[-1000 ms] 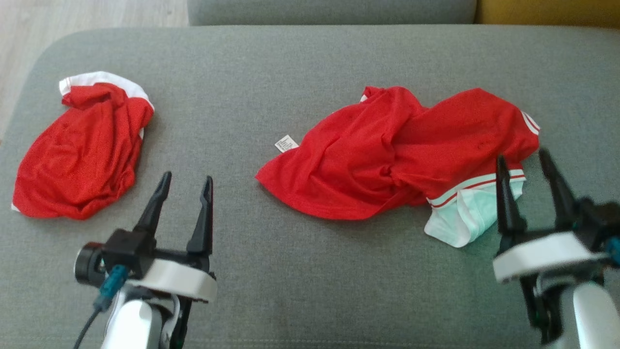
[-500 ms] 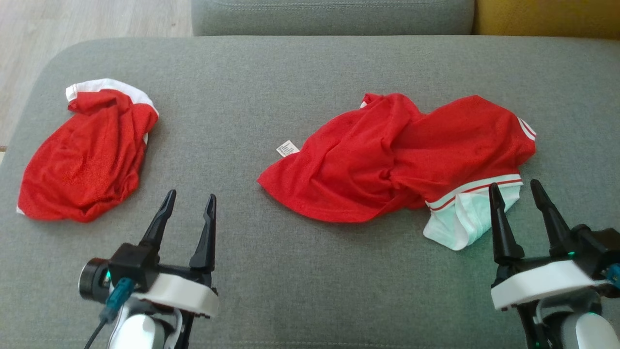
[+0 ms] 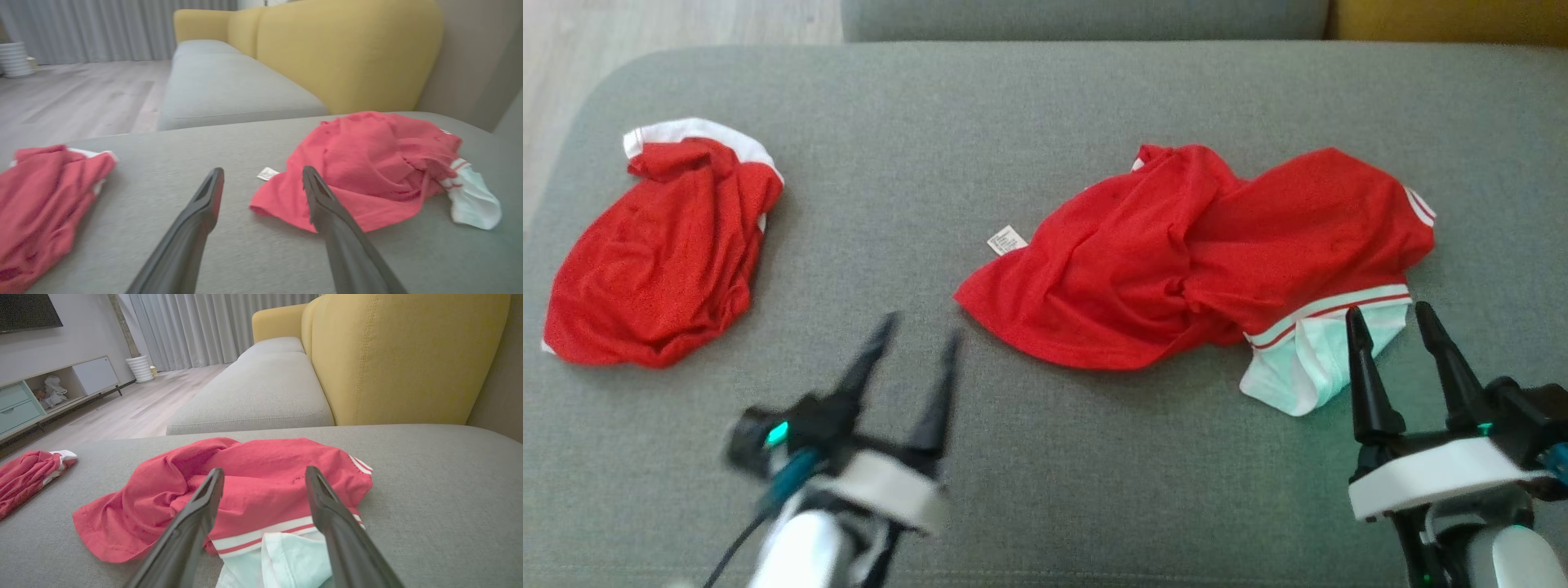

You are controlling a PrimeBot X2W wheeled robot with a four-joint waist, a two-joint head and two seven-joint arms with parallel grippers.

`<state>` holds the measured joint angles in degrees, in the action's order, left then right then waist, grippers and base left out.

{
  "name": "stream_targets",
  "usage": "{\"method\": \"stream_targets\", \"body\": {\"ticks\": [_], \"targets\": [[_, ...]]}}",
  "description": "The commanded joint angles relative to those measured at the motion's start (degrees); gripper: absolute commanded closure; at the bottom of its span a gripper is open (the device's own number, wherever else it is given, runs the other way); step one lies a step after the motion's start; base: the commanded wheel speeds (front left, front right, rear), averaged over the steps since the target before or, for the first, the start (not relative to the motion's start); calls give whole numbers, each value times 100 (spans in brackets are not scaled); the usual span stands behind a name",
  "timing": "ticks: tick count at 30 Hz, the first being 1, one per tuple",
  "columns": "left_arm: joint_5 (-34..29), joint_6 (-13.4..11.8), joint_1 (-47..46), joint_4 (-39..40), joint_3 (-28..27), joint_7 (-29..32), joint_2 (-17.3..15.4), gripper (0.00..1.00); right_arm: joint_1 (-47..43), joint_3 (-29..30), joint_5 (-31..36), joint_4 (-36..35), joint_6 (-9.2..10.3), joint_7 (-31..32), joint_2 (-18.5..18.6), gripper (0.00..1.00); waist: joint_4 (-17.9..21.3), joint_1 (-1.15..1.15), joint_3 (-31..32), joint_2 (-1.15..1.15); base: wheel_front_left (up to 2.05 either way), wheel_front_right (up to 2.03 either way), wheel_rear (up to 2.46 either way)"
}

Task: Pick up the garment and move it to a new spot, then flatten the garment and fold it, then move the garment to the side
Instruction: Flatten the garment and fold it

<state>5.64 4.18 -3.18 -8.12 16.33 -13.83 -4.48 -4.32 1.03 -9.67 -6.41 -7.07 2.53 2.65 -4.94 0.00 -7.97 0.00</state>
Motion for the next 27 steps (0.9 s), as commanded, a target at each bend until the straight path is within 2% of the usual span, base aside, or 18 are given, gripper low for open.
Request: {"method": "stream_targets", "body": {"ticks": [1,5,10,15,18,19,20,23,27], "targets": [[43,86,-494,118,47,74,37,0,176,-160,-30,-171,-42,-32,23,0,29,0,-91,0,0,0,0],[119,237,-1000,-185,807,341,112,0,315,-242,-21,-142,-42,-29,23,0,163,0,-312,0,0,0,0],[246,305,-1601,-779,1694,496,148,0,473,-359,-36,-96,-42,-31,23,0,431,0,-547,0,0,0,0],[466,319,-2032,-1473,2261,488,157,0,558,-430,-109,-46,-42,-80,23,0,675,0,-688,0,0,0,0],[448,281,-2191,-1707,2415,430,158,0,564,-429,-127,-31,-42,-100,23,0,728,0,-722,0,0,0,0],[439,230,-2261,-1846,2465,421,158,23,565,-419,-141,-24,-42,-112,23,0,738,0,-735,0,0,0,0],[410,161,-2340,-1977,2500,380,158,100,567,-417,-153,-16,-42,-122,23,0,749,0,-744,0,0,0,0],[349,-141,-2586,-2388,2463,145,159,100,571,-403,-194,13,-42,-147,23,0,757,0,-756,0,0,0,0],[413,-237,-2649,-2161,2325,-68,152,100,554,-343,-245,45,-42,-166,23,0,686,0,-724,0,0,0,0]]}}
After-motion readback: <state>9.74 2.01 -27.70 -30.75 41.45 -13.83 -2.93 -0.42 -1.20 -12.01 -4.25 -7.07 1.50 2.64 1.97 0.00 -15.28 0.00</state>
